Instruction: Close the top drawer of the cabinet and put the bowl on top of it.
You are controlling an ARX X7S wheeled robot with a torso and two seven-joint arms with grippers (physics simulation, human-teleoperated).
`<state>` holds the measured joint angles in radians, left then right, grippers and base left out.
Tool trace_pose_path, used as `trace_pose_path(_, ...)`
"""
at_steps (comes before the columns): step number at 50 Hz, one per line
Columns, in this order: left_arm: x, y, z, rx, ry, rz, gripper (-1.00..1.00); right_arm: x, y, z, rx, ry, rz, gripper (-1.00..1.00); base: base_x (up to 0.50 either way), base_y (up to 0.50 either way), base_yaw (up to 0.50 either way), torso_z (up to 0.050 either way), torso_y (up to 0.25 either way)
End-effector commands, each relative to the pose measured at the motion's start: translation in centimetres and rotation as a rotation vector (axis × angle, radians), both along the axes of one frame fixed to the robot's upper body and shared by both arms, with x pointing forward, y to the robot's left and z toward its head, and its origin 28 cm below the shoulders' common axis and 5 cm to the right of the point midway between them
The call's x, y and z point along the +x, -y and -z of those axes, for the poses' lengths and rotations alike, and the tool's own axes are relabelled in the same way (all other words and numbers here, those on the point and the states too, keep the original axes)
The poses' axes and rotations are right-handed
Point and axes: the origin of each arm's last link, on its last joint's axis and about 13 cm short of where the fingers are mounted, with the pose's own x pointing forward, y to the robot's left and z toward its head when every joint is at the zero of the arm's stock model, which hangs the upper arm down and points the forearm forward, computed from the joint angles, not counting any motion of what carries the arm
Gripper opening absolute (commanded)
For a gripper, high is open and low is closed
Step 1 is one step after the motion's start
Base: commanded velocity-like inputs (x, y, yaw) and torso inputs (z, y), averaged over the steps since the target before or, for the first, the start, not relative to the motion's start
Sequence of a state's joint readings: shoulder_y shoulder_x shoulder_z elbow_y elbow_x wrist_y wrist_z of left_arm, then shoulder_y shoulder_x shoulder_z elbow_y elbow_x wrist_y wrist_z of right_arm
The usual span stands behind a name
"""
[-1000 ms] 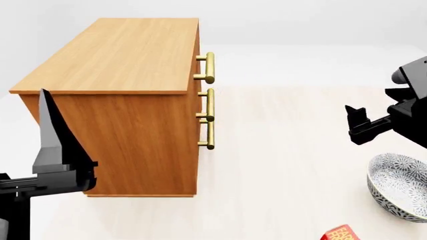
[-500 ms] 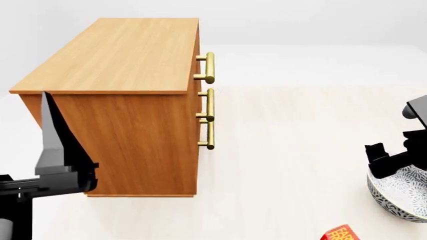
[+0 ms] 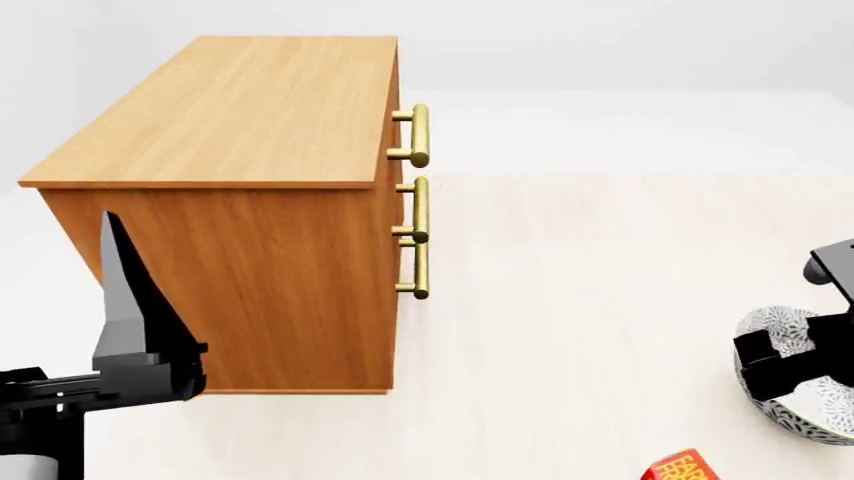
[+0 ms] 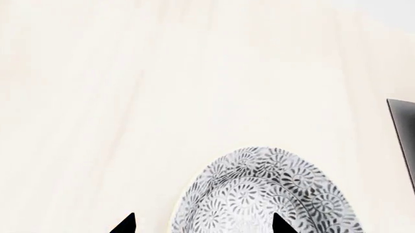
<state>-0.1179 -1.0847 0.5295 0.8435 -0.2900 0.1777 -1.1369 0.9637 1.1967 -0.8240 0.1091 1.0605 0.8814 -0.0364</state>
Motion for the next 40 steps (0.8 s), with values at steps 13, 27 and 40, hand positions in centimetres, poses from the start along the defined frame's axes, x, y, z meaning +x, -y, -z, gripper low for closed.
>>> trace_pose_path(13, 0.1, 0.0, 0.5, 0.001, -0.001, 0.003, 1.0, 0.6, -0.2, 3.4, 0.04, -0.058, 0.019, 1.0, 0.0, 0.0, 0.0, 0.0, 0.0)
trace_pose_path(27, 0.0, 0.1, 0.6, 0.0, -0.001, 0.002, 1.0, 1.3, -0.1, 5.7, 0.045, -0.078, 0.064, 1.0, 0.0, 0.0, 0.0, 0.0, 0.0)
trace_pose_path(40, 0.1, 0.0, 0.5, 0.0, 0.0, 0.0, 1.0, 1.1, 0.4, 7.1, 0.074, -0.091, 0.119, 1.0, 0.0, 0.0, 0.0, 0.0, 0.0)
